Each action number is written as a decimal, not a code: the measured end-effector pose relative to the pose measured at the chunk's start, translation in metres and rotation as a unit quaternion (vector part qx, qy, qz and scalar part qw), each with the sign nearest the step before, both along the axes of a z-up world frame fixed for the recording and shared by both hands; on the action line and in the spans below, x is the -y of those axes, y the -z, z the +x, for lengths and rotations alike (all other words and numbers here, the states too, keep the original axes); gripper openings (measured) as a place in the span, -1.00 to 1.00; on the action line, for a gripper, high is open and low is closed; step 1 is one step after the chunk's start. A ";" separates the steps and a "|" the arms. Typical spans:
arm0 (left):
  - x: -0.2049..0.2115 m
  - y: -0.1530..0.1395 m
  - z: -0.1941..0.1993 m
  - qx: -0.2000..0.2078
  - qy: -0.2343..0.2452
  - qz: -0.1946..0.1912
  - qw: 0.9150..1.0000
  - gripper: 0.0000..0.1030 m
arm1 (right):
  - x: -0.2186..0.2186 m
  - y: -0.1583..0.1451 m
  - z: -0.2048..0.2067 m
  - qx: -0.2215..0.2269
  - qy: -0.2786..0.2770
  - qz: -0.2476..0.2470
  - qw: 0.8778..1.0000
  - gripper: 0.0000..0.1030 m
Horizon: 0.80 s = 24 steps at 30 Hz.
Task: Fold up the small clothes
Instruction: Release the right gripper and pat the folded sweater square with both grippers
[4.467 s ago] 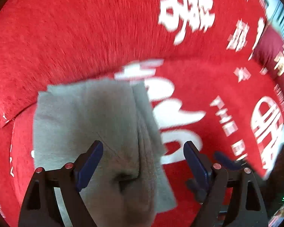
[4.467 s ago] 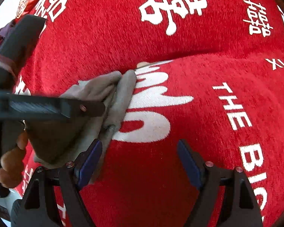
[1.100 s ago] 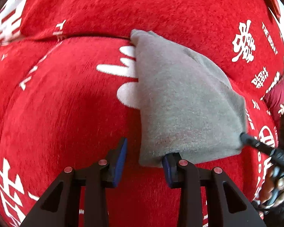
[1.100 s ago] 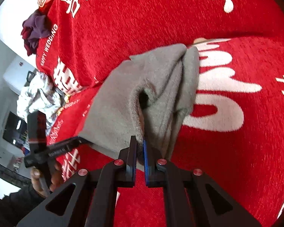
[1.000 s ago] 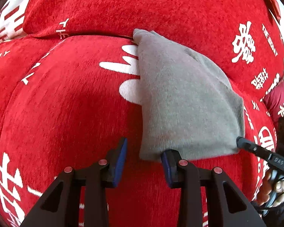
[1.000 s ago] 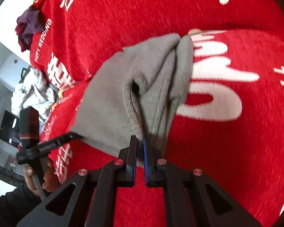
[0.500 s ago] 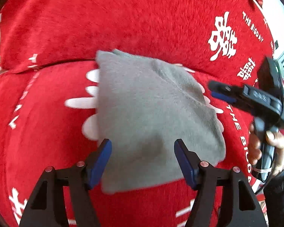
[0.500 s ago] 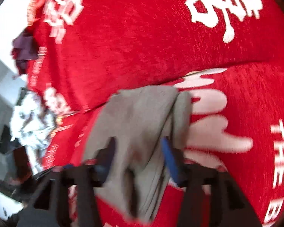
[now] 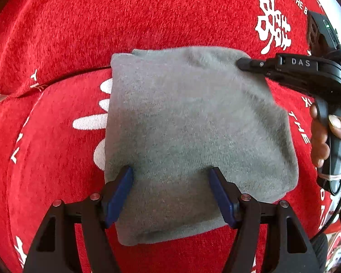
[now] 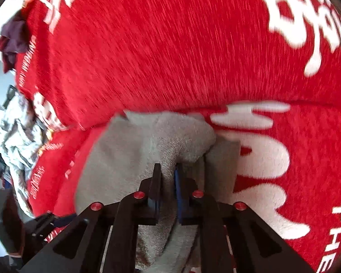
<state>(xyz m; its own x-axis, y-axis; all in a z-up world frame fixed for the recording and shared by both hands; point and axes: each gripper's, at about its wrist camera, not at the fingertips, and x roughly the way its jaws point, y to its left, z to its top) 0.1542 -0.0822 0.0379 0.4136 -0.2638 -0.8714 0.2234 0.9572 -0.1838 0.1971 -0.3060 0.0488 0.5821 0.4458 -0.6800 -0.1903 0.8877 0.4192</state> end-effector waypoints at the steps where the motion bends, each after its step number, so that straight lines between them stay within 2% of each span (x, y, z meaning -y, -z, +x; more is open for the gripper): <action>1: 0.000 0.000 -0.001 0.001 0.001 0.001 1.000 0.35 | 0.002 0.002 0.004 -0.001 0.013 -0.016 1.000 -0.84; 4: 0.004 0.001 -0.002 0.004 0.003 0.013 1.000 0.35 | -0.003 0.025 0.017 -0.045 0.009 -0.062 0.997 -0.84; 5: 0.004 0.001 -0.003 0.004 0.003 0.014 1.000 0.37 | -0.006 0.026 0.016 -0.043 0.006 -0.071 0.997 -0.84; 6: 0.004 0.001 -0.003 0.005 0.004 0.015 1.000 0.50 | -0.008 0.025 0.014 -0.036 0.006 -0.080 0.996 -0.76; 7: 0.004 0.003 -0.003 0.001 0.009 0.012 1.000 0.55 | -0.006 0.023 0.012 -0.037 0.013 -0.075 0.996 -0.71; 8: 0.005 0.003 -0.004 0.002 0.012 0.013 1.000 0.56 | -0.004 0.021 0.010 -0.042 0.019 -0.067 0.997 -0.49; 9: 0.006 0.002 -0.006 0.006 0.015 0.017 1.000 0.56 | 0.001 0.016 0.006 -0.042 0.031 -0.061 0.997 -0.39; 12: 0.005 0.000 -0.009 0.006 0.014 0.012 1.000 0.56 | 0.000 -0.013 -0.025 0.023 0.036 -0.065 0.997 -0.39; 14: 0.003 -0.001 -0.008 0.004 0.010 0.004 1.000 0.56 | -0.016 -0.031 -0.050 0.052 -0.021 -0.052 0.997 -0.39; 16: 0.002 -0.001 -0.008 0.003 0.008 0.002 1.000 0.56 | -0.034 -0.034 -0.066 0.058 -0.074 -0.057 0.994 -0.39; 20: 0.001 -0.003 -0.010 0.003 0.005 0.008 1.000 0.56 | -0.047 -0.009 -0.069 0.017 -0.125 -0.037 0.991 -0.38; 23: -0.003 -0.005 -0.011 0.002 0.003 0.007 1.000 0.56 | -0.043 0.022 -0.063 -0.025 -0.116 -0.054 0.992 -0.43; 24: -0.004 -0.005 -0.012 0.001 0.003 0.007 1.000 0.56 | -0.038 0.029 -0.063 -0.027 -0.111 -0.046 0.992 -0.45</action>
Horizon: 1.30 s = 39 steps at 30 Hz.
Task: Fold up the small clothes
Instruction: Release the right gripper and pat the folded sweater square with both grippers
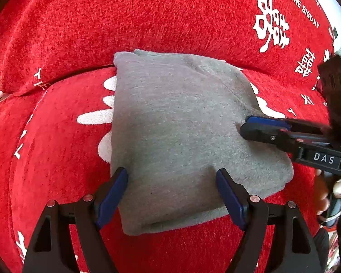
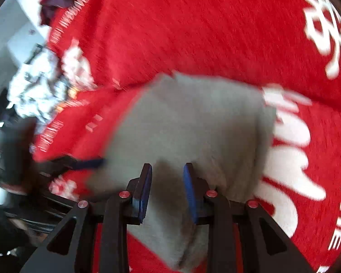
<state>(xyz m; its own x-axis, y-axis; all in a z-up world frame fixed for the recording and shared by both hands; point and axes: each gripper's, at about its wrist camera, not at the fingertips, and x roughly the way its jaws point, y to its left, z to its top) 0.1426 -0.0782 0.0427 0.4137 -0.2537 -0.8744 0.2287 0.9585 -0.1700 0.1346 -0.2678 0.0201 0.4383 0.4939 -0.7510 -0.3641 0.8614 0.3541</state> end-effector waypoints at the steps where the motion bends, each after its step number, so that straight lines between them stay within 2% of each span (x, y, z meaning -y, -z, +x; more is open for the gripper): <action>1: -0.002 0.000 0.000 -0.001 0.000 0.000 1.000 0.56 | 0.008 0.001 -0.003 0.006 0.008 0.029 1.000 -0.45; 4: -0.008 -0.001 0.000 -0.006 -0.004 0.003 1.000 0.56 | 0.014 -0.002 -0.004 -0.004 0.019 0.044 0.999 -0.39; 6: -0.011 -0.003 0.000 -0.006 -0.005 0.004 1.000 0.56 | 0.008 -0.009 -0.005 0.005 0.014 0.030 0.999 -0.10; 8: -0.014 -0.005 0.002 -0.005 -0.008 0.006 1.000 0.56 | 0.002 -0.018 -0.006 0.023 0.005 0.017 1.000 0.06; 11: -0.017 -0.010 0.008 0.001 -0.012 0.009 1.000 0.56 | -0.004 -0.039 -0.005 0.075 0.002 -0.020 0.997 0.29; 14: -0.021 -0.013 0.018 0.005 -0.023 0.007 1.000 0.56 | -0.009 -0.049 0.004 0.095 -0.004 -0.028 0.995 0.36; 17: -0.024 0.004 0.033 -0.035 -0.039 0.016 0.998 0.56 | -0.021 -0.036 0.029 0.079 -0.010 -0.070 0.994 0.48; 19: -0.029 0.011 0.038 -0.054 -0.039 -0.005 0.998 0.56 | -0.024 -0.010 0.051 0.030 -0.004 -0.117 0.993 0.48; 20: -0.031 0.008 0.040 -0.054 -0.039 -0.012 0.998 0.56 | -0.020 -0.005 0.056 0.026 0.000 -0.106 0.994 0.48; 24: -0.036 -0.008 0.063 -0.035 -0.041 -0.023 0.998 0.56 | 0.005 -0.022 0.060 0.042 0.037 -0.033 0.998 0.49; 27: -0.035 -0.014 0.097 -0.036 -0.051 -0.037 0.997 0.56 | 0.015 -0.027 0.075 0.052 0.072 -0.037 0.995 0.49; 30: -0.032 -0.014 0.122 -0.047 -0.066 -0.062 0.995 0.56 | 0.006 -0.030 0.089 0.060 0.060 -0.050 0.995 0.49; 31: -0.028 -0.011 0.128 -0.052 -0.065 -0.062 0.995 0.56 | -0.002 -0.030 0.095 0.060 0.050 -0.053 0.996 0.49; 32: -0.023 -0.005 0.134 -0.055 -0.067 -0.041 0.995 0.56 | -0.009 -0.029 0.102 0.057 0.038 -0.059 0.996 0.49; 33: -0.018 0.006 0.140 -0.064 -0.073 0.002 0.995 0.60 | -0.014 -0.026 0.106 0.051 0.032 -0.068 0.996 0.49; 34: -0.014 0.019 0.145 -0.083 -0.074 0.026 0.993 0.74 | -0.021 -0.013 0.118 0.031 0.032 -0.114 0.992 0.49; 35: -0.015 0.023 0.146 -0.085 -0.082 0.028 0.993 0.98 | -0.025 -0.002 0.125 0.021 0.037 -0.150 0.988 0.50; 36: -0.019 0.024 0.148 -0.084 -0.096 0.025 0.992 1.00 | -0.025 0.008 0.132 0.011 0.042 -0.180 0.983 0.61; 38: -0.028 0.020 0.149 -0.098 -0.094 -0.003 0.991 1.00 | -0.011 0.007 0.137 0.006 0.064 -0.144 0.987 0.62; 39: -0.037 0.013 0.147 -0.092 -0.100 -0.015 0.991 1.00 | 0.002 0.000 0.135 -0.004 0.091 -0.122 0.988 0.62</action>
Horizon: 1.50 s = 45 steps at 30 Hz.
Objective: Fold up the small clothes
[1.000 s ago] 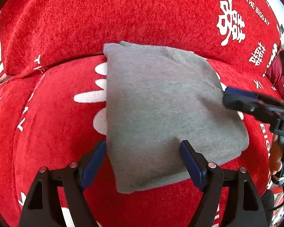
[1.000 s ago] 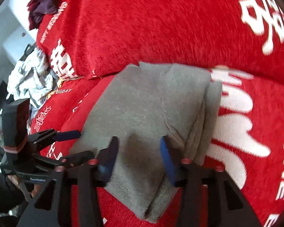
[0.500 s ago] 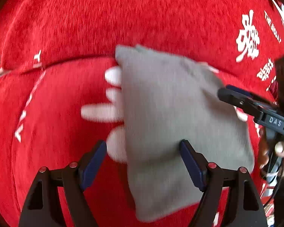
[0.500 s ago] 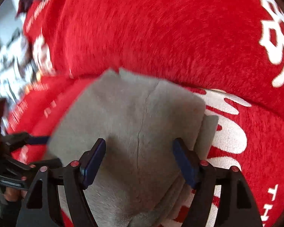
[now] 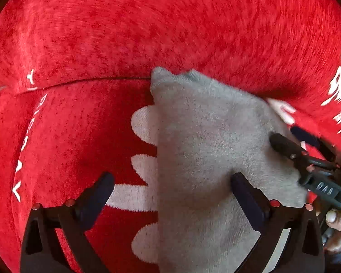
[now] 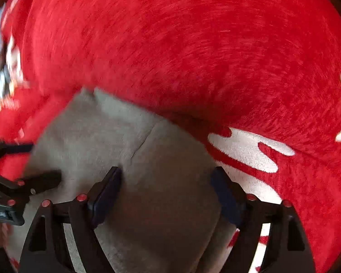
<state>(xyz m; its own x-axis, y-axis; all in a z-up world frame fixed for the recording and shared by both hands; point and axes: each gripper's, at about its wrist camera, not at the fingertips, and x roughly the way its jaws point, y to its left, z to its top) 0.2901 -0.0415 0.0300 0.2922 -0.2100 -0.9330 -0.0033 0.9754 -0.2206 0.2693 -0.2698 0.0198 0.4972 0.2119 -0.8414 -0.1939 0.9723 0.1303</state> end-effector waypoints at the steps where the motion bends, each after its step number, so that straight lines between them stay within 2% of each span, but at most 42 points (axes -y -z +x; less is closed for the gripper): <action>1: -0.010 -0.008 -0.003 0.013 -0.007 -0.005 1.000 1.00 | 0.010 -0.006 -0.005 0.006 0.013 0.020 1.000 0.62; 4: -0.048 -0.027 -0.014 0.034 -0.021 -0.022 0.999 1.00 | 0.051 -0.021 -0.038 0.030 0.035 0.057 0.997 0.65; 7: -0.087 -0.035 -0.022 0.042 -0.040 -0.014 0.998 1.00 | 0.102 -0.025 -0.073 0.036 0.067 0.058 0.995 0.65; 10: -0.121 -0.035 -0.027 0.037 -0.062 -0.012 0.997 1.00 | 0.152 -0.029 -0.105 0.037 0.113 0.082 0.989 0.65; 13: -0.118 -0.021 -0.036 0.011 -0.067 -0.035 0.997 1.00 | 0.177 -0.027 -0.123 0.034 0.145 0.123 0.981 0.66; 16: -0.073 -0.012 -0.040 0.000 -0.026 -0.039 0.999 1.00 | 0.153 -0.015 -0.115 0.007 0.125 0.166 0.978 0.66; 19: -0.019 -0.009 -0.044 0.005 0.029 -0.032 0.999 1.00 | 0.105 -0.010 -0.105 -0.001 0.065 0.188 0.980 0.66; 21: 0.002 -0.006 -0.044 0.006 0.053 -0.022 0.998 1.00 | 0.082 -0.004 -0.101 -0.012 0.034 0.198 0.980 0.67; 24: 0.019 0.004 -0.037 -0.012 0.057 -0.036 0.998 1.00 | 0.047 0.008 -0.087 -0.040 0.009 0.180 0.983 0.69; 27: 0.021 0.013 -0.032 -0.022 0.051 -0.072 0.996 1.00 | 0.036 0.009 -0.085 -0.028 0.006 0.166 0.986 0.83; 28: 0.019 0.019 -0.029 -0.027 0.046 -0.088 0.995 0.97 | 0.036 0.010 -0.085 -0.023 0.009 0.169 0.985 0.83; 29: 0.017 0.022 -0.028 -0.030 0.040 -0.102 0.994 0.81 | 0.036 0.011 -0.086 -0.017 0.012 0.178 0.984 0.82; 30: 0.016 0.023 -0.027 -0.026 0.036 -0.112 0.993 0.45 | 0.035 0.012 -0.085 -0.015 0.012 0.184 0.983 0.66; 31: 0.017 0.019 -0.028 -0.019 0.037 -0.118 0.992 0.37 | 0.033 0.013 -0.085 -0.014 0.010 0.182 0.983 0.48; 32: 0.019 0.014 -0.028 -0.012 0.038 -0.114 0.993 0.15 | 0.033 0.012 -0.085 -0.013 0.010 0.170 0.985 0.14; 33: 0.021 0.009 -0.030 -0.003 0.046 -0.108 0.993 0.02 | 0.034 0.010 -0.086 -0.010 0.007 0.168 0.986 -0.03; 35: 0.027 0.003 -0.033 0.008 0.059 -0.089 0.994 -0.07 | 0.040 0.006 -0.087 -0.006 0.006 0.182 0.983 -0.18; 38: 0.036 -0.008 -0.037 0.017 0.060 -0.072 0.995 -0.14 | 0.035 -0.005 -0.092 0.008 -0.004 0.183 0.983 -0.26; 45: 0.035 -0.046 -0.057 0.041 0.079 -0.055 0.994 -0.16 | 0.016 -0.039 -0.109 0.033 -0.024 0.175 0.984 -0.30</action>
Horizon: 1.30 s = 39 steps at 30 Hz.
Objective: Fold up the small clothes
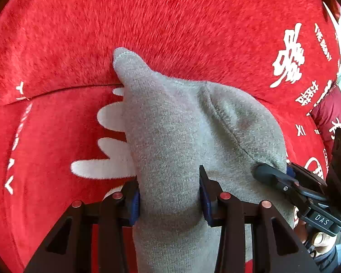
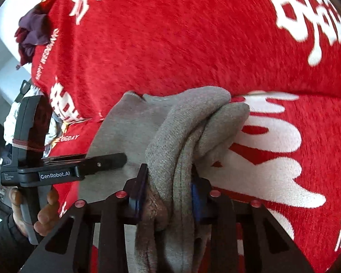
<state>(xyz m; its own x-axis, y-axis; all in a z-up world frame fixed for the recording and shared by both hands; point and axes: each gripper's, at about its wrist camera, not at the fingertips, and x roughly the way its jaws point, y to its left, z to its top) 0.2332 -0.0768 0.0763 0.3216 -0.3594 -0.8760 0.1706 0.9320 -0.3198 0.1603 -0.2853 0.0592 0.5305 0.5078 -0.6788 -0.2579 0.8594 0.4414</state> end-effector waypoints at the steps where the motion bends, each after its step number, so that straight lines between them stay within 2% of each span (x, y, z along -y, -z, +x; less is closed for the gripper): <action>1: -0.005 -0.005 -0.003 0.000 0.000 -0.002 1.000 -0.16 | -0.003 -0.006 -0.005 0.001 0.000 -0.001 1.000 -0.30; 8: -0.030 -0.033 -0.057 0.013 0.002 -0.002 1.000 -0.16 | -0.022 -0.033 -0.052 0.014 -0.012 -0.004 1.000 -0.30; 16: -0.055 -0.035 -0.135 0.022 -0.011 0.012 1.000 -0.16 | -0.051 -0.030 -0.122 0.012 -0.032 -0.006 0.999 -0.30; 20: -0.059 -0.025 -0.170 0.034 -0.010 0.024 0.999 -0.16 | -0.060 -0.019 -0.151 0.006 -0.033 -0.004 0.999 -0.30; 24: -0.063 0.005 -0.189 0.021 -0.018 0.033 0.999 -0.13 | -0.064 0.007 -0.168 -0.013 -0.032 -0.023 0.999 -0.31; 26: -0.067 0.019 -0.195 0.030 -0.026 0.037 0.999 0.00 | -0.064 0.022 -0.171 -0.018 -0.027 -0.039 0.999 -0.30; 28: -0.077 0.024 -0.198 0.035 -0.042 0.010 0.998 0.16 | -0.058 0.031 -0.172 -0.022 -0.017 -0.034 0.999 -0.27; 30: -0.083 0.026 -0.198 0.028 -0.055 0.006 0.998 0.41 | -0.054 0.033 -0.173 -0.026 -0.012 -0.029 0.999 -0.09; 32: -0.090 0.025 -0.199 0.024 -0.068 0.010 0.997 0.50 | -0.051 0.035 -0.172 -0.041 0.000 -0.032 0.999 0.05; 34: -0.099 0.020 -0.204 0.016 -0.070 0.005 0.997 0.50 | -0.047 0.031 -0.174 -0.051 0.012 -0.022 0.998 0.05; 36: -0.106 0.014 -0.210 0.016 -0.077 0.006 0.997 0.50 | -0.044 0.021 -0.180 -0.045 0.028 -0.031 0.998 0.24; 39: -0.117 -0.003 -0.217 0.043 -0.089 0.016 0.995 0.50 | -0.047 -0.003 -0.192 -0.003 0.045 -0.069 0.997 0.46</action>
